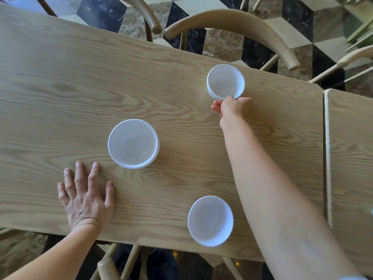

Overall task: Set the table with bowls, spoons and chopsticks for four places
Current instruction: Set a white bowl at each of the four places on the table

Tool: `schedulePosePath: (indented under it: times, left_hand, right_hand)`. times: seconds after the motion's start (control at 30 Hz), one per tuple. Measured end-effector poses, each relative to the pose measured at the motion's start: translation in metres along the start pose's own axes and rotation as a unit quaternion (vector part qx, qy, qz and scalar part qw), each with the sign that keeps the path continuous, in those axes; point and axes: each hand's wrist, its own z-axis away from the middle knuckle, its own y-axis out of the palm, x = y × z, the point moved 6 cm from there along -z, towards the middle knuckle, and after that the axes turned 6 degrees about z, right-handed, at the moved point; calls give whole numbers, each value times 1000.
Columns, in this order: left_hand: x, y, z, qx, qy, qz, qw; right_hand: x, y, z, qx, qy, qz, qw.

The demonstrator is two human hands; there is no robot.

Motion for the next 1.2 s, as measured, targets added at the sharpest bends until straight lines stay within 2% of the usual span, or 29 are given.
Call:
schedulePosePath:
  times: [0.33, 0.43, 0.53, 0.63, 0.7, 0.77, 1.0, 1.2]
  left_hand:
    - [3, 5, -1, -11, 9, -5, 1000]
    - [3, 6, -1, -10, 8, -6, 1000]
    - [2, 5, -1, -7, 6, -9, 1000]
    - [2, 5, -1, -5, 8, -10, 1000]
    - [4, 5, -2, -6, 12, -9, 1000]
    - [6, 6, -3, -7, 13, -8, 1000]
    - [6, 7, -2, 1, 20, 0, 1000]
    - [3, 8, -2, 24, 32, 19, 999]
  right_hand:
    - [-6, -11, 26, 29, 27, -36, 999]
    - [-15, -8, 62, 88, 33, -24, 995]
    - [-38, 4, 115, 217, 22, 69, 974]
    - [-63, 18, 159, 292, -41, 259, 920]
    - [-71, 27, 177, 289, -125, 373, 873]
    - [-72, 35, 187, 262, -200, 414, 848]
    - [-61, 39, 194, 188, -298, 425, 834]
    - [-56, 33, 214, 133, -329, 409, 840]
